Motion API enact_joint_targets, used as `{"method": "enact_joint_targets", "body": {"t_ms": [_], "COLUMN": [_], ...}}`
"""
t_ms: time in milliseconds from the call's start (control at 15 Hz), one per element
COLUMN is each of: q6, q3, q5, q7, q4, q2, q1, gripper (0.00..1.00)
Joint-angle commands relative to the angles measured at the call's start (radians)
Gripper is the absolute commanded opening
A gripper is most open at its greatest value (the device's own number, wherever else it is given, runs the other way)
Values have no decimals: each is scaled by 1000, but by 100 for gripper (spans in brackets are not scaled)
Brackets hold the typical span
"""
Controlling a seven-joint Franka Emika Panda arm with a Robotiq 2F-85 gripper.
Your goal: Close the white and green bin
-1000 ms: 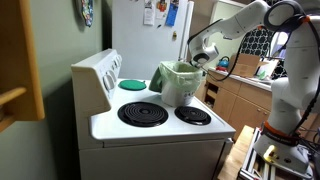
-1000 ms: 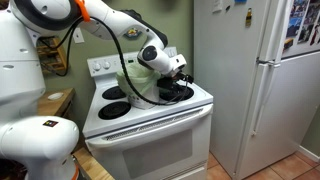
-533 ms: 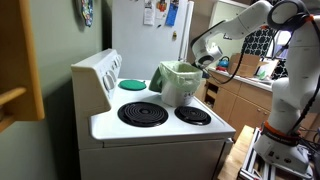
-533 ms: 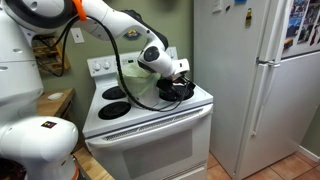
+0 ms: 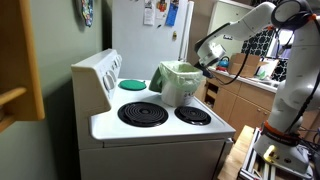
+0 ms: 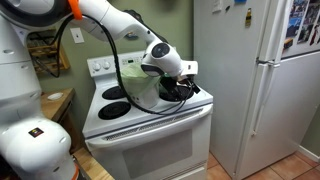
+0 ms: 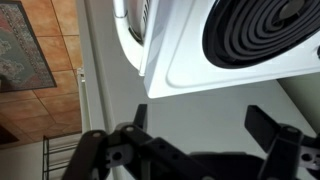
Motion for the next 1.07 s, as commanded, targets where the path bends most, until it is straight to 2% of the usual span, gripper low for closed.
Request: {"method": "enact_joint_targets", "body": {"t_ms": [0,67,133,400,467,733,1000], "q6": [-106,-160,-232,-517,-594,-888,-1024], "q3": [59,61,-13,-33,40,72,102], "q5": [-225,-291,-325,-467,-498,-550,-541], "q7": [229,302,346,549,608,765,855], "q4": [-25,-19,-5,74,103,220,288], "q2": [-50,-61,-72,-107,-105,-63,-11], "q1": [-111,-129,-69,-103,-187,-248,-278], "gripper": [100,100,100,100,100,100,100]}}
